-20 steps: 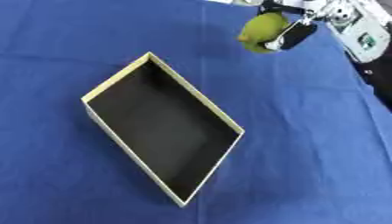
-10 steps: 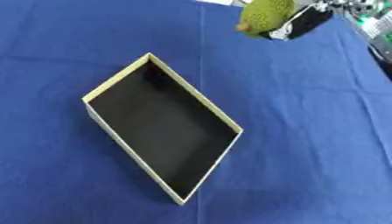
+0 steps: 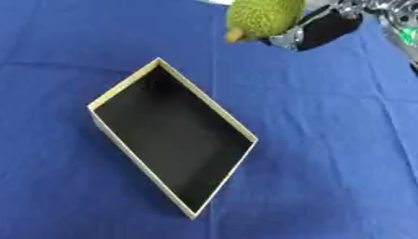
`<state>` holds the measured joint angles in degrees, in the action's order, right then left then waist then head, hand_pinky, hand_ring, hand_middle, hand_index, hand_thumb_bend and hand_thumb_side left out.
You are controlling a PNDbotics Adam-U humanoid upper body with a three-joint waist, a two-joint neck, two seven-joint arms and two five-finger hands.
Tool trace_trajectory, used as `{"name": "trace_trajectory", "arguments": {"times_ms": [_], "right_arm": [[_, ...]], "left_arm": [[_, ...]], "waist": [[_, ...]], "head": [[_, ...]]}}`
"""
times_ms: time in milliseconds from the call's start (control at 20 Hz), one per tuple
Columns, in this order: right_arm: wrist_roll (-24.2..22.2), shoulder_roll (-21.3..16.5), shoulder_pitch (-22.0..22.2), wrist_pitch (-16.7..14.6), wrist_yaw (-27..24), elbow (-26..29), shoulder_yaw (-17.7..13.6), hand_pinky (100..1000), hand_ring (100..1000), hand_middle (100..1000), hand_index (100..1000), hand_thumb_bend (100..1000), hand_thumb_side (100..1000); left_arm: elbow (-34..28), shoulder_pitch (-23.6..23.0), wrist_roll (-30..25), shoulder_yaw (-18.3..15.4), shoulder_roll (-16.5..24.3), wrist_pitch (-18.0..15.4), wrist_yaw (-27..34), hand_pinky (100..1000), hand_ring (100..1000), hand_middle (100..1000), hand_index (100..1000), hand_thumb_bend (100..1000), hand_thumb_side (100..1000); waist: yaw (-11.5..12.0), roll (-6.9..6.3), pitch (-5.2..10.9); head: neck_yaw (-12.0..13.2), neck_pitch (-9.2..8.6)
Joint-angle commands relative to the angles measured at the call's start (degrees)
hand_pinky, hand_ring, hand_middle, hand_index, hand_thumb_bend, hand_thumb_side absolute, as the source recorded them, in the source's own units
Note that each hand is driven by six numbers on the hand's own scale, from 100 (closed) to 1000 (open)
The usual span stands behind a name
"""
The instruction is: Pick up objects on the table and place them in the box.
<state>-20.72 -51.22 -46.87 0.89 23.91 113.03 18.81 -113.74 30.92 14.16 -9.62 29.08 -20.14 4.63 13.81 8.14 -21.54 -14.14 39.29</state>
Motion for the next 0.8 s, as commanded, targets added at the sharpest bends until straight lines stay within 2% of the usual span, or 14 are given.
{"name": "trace_trajectory", "arguments": {"times_ms": [50,150,450,800], "right_arm": [[-0.76,2.86,-1.91,-0.31,2.20,1.54,1.26,623,547,510,634,298,100],[-1.08,6.15,-2.61,-0.92,4.65,1.56,2.42,562,530,493,620,261,100],[-1.83,14.28,-2.51,-0.59,10.44,1.56,3.96,551,526,494,620,223,100],[-4.84,18.69,-0.43,0.22,13.26,1.56,6.38,565,535,502,625,178,100]], "left_arm": [[-0.85,0.85,0.31,-0.10,0.73,-0.09,0.43,647,606,541,655,100,150],[-0.85,0.86,0.30,-0.07,0.67,-0.11,0.43,647,606,540,655,100,148],[-0.85,0.69,0.31,-0.11,0.51,-0.11,0.46,647,606,540,654,100,151],[-0.85,0.61,0.22,-0.13,0.42,-0.10,0.53,647,605,540,654,100,153]], "waist": [[-0.10,-0.83,1.48],[-0.13,-1.00,1.48],[-0.24,-1.27,1.48],[0.09,-1.24,1.48]], "head": [[-0.21,0.20],[-0.22,0.38],[0.03,0.77],[0.26,1.08]]}}
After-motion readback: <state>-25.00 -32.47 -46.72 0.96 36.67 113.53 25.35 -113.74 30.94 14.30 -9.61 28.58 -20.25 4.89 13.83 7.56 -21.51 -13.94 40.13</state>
